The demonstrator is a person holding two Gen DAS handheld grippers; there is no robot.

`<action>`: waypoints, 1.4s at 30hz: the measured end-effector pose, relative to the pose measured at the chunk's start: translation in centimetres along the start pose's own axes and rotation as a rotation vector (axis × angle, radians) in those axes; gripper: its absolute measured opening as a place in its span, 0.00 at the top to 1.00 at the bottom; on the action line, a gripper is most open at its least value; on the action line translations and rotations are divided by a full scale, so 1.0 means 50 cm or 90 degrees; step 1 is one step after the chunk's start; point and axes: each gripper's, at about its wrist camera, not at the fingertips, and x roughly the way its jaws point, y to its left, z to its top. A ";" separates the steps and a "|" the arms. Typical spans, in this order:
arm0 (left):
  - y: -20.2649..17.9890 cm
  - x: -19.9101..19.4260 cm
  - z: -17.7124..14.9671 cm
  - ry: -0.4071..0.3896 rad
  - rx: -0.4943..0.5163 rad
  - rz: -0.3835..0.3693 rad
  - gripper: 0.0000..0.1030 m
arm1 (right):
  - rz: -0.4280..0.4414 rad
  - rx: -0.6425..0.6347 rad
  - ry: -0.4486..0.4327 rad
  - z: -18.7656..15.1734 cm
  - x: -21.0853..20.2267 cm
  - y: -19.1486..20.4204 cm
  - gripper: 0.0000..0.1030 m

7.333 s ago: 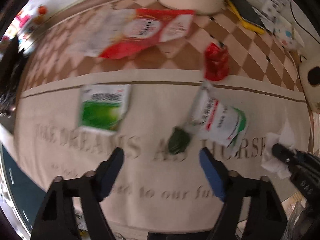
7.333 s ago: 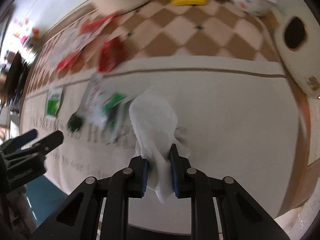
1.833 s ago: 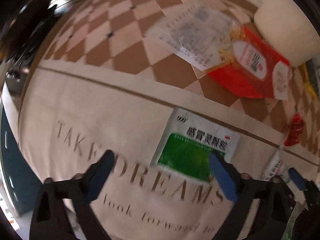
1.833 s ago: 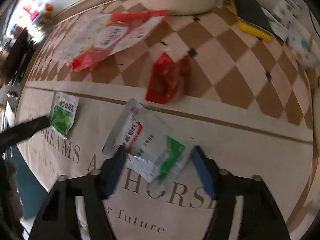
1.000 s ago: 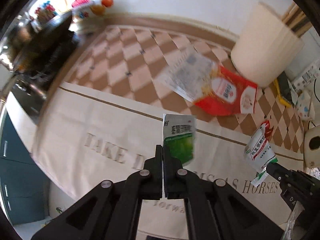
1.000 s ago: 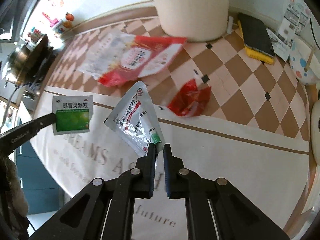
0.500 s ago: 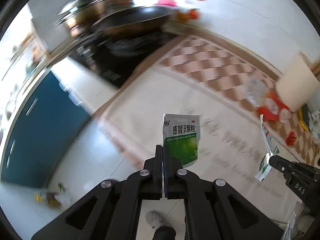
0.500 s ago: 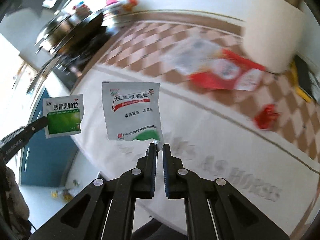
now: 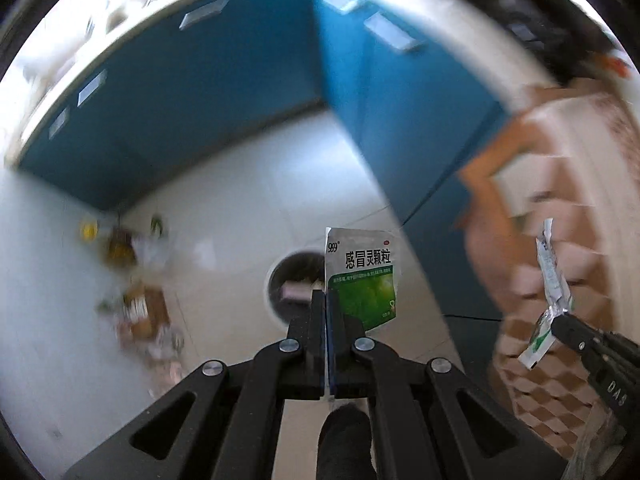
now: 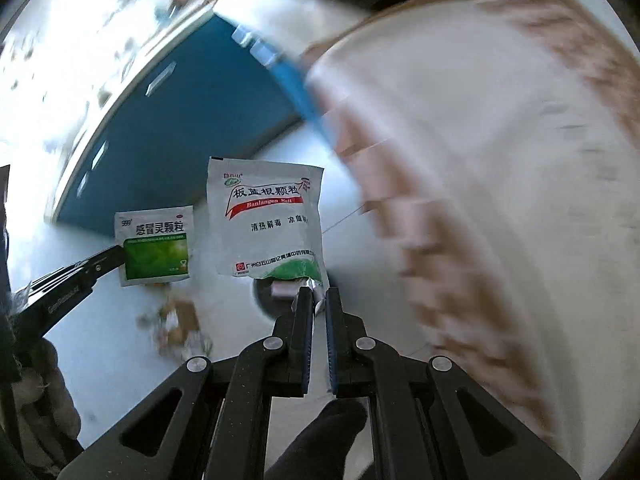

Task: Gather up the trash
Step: 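Carry both sachets over the bin and open both tools to drop them, then move both tools back toward the counter mat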

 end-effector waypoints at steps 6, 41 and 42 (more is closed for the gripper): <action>0.139 0.311 -0.034 0.097 -0.087 -0.004 1.00 | 0.021 -0.034 0.096 -0.011 0.306 0.094 0.94; 0.281 0.780 -0.126 0.176 -0.128 0.045 0.00 | -0.088 -0.110 0.258 -0.115 1.101 0.110 0.00; 0.284 0.762 -0.129 0.169 -0.131 0.049 0.00 | -0.088 -0.115 0.252 -0.113 1.084 0.120 0.00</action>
